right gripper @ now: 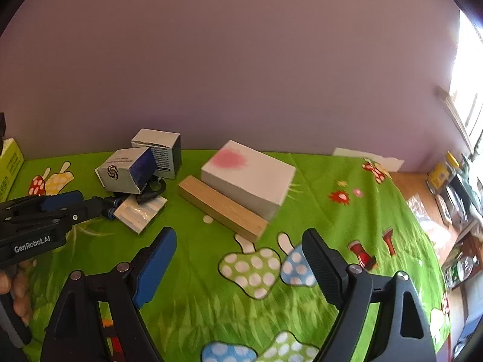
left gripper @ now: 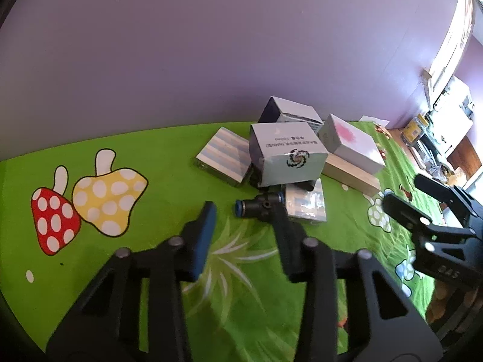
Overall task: Organize objects
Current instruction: 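Reach the left tool toward the grey swirl-logo box while the right tool approaches the white pink-print box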
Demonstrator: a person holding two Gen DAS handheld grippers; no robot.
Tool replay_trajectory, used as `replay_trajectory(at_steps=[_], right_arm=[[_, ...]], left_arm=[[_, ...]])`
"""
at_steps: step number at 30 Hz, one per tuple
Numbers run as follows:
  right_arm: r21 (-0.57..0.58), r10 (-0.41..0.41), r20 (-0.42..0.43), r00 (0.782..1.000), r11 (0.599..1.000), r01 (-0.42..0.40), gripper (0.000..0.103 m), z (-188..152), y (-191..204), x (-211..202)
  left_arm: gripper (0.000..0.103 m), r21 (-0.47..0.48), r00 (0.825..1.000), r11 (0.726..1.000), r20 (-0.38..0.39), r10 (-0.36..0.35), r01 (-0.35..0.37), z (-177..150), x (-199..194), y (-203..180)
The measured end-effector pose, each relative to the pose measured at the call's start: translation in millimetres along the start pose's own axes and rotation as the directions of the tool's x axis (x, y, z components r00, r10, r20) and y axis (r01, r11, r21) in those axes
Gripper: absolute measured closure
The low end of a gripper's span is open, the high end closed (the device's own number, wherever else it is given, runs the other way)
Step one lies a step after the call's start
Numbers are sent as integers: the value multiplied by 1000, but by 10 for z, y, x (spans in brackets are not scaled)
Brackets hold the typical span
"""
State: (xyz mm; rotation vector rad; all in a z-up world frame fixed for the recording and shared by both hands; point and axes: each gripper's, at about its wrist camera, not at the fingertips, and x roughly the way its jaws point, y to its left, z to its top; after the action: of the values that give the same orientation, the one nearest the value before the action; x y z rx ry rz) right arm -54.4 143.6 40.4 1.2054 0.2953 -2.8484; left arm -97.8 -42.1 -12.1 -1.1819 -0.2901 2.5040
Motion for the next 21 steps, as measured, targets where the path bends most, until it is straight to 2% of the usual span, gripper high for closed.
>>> replay_trajectory(at_steps=[11,20,21], right_arm=[[-24,36,-27,999,999,-37,17,148,142,309],[9,52,-25,998,999,-52,17,130,62,403],[13,55,-24,998,998,-54,17,132,50,410]], left_arm=[[78,-25,999,1000,38,-3,4,-73,-141,67],[78,-145,992,989,123,7,11,-97,-331,303],[71,-158,991,987,132,9,12,-101,-347,333]])
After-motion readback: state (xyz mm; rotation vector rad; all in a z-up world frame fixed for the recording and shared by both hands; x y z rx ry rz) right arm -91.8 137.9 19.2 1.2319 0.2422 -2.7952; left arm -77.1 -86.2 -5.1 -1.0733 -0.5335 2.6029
